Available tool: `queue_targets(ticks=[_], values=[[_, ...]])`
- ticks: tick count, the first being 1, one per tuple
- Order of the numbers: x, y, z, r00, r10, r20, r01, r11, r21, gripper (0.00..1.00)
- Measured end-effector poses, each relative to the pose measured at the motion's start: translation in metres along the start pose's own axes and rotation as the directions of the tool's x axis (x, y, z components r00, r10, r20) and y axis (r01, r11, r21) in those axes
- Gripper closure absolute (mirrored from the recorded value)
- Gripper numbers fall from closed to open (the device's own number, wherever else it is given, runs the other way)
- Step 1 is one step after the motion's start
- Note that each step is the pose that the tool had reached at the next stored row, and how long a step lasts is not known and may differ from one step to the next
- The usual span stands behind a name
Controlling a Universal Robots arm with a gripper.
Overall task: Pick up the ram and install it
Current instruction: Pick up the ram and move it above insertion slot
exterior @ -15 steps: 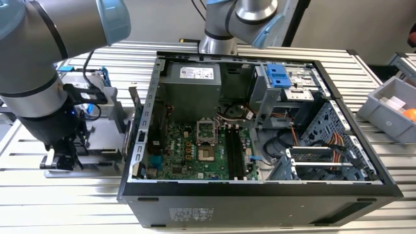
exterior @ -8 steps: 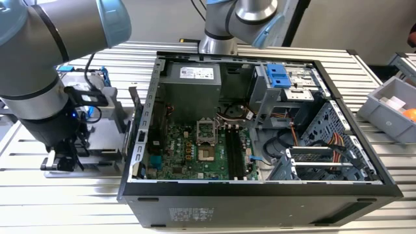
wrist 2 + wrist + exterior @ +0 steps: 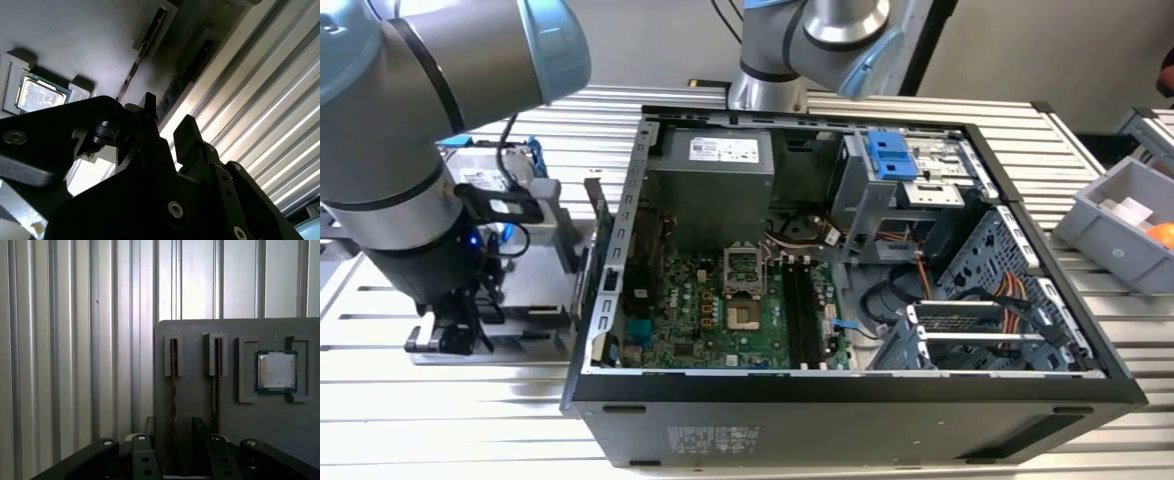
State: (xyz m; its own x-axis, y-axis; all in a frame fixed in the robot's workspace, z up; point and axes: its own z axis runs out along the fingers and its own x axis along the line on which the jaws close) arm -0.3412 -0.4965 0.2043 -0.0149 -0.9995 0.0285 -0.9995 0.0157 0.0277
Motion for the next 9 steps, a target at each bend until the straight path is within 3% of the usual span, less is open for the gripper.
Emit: queue_targets(ticks=[9], values=[[-0.0001,-0.0002,0.0066,0.9999,0.012,0.0002,-0.012,0.9999,-0.0004,0.0]])
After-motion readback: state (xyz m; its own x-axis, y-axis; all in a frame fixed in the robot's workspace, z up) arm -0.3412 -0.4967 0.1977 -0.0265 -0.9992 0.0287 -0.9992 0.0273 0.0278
